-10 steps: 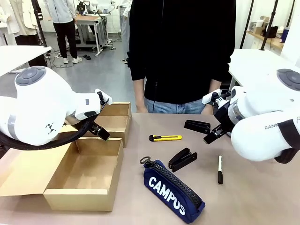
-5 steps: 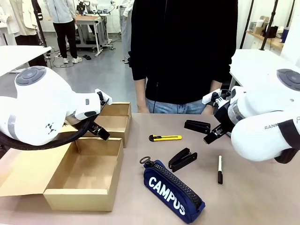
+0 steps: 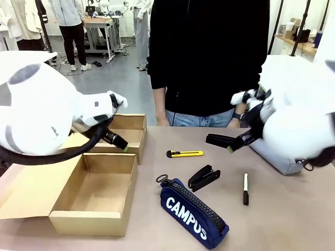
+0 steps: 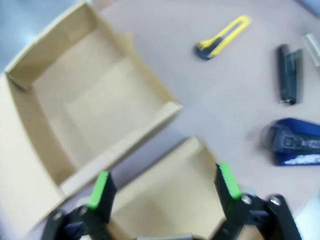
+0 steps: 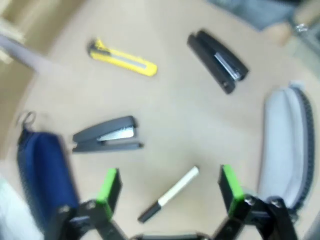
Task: Place items inside the box.
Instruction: Pick up a Pencil pouch or Stapler and place it inside the Mailer Box closest to the robot.
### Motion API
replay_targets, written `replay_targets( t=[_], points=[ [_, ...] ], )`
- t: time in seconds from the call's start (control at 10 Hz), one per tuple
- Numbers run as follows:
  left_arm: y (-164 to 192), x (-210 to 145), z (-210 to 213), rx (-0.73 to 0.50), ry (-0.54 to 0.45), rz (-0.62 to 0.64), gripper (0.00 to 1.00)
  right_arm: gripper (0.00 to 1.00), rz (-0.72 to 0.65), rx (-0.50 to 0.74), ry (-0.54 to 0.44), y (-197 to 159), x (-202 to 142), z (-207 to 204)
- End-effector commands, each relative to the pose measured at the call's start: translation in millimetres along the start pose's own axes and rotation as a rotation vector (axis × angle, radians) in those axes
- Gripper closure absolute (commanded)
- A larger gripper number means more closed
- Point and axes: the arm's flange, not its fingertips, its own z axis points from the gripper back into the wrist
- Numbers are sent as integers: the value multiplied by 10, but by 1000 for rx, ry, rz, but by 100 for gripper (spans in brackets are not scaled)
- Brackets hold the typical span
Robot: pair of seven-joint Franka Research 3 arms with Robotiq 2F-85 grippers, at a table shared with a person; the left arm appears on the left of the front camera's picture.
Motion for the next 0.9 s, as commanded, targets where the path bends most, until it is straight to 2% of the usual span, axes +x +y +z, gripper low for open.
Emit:
replay_targets(
  t=[0.0, 0.1, 0.2, 0.4, 0.5, 0.6, 0.8],
  points=[
    [153, -112, 828, -161, 9, 97, 0, 0, -241, 177, 5, -270, -82, 895],
    [184, -224, 1076, -317, 20, 102, 0, 0, -310, 256, 20, -457, -241, 1186],
    [394, -355, 1330, -519, 17, 103, 0, 0, -412, 421, -7, -796, -462, 1462],
    [1274, -595, 1625, -713, -126, 368, 0, 0, -653, 653, -221, -1519, -1049, 1761],
    [1781, -874, 1726, -807, -237, 525, 0, 0, -766, 714, -332, -1827, -1437, 1826],
    [2086, -1312, 1704, -886, -420, 746, 0, 0, -887, 762, -411, -2130, -1857, 1839],
    [2225, -2023, 1558, -964, -709, 1036, 0, 0, -1013, 791, -475, -2402, -2364, 1747]
  ],
)
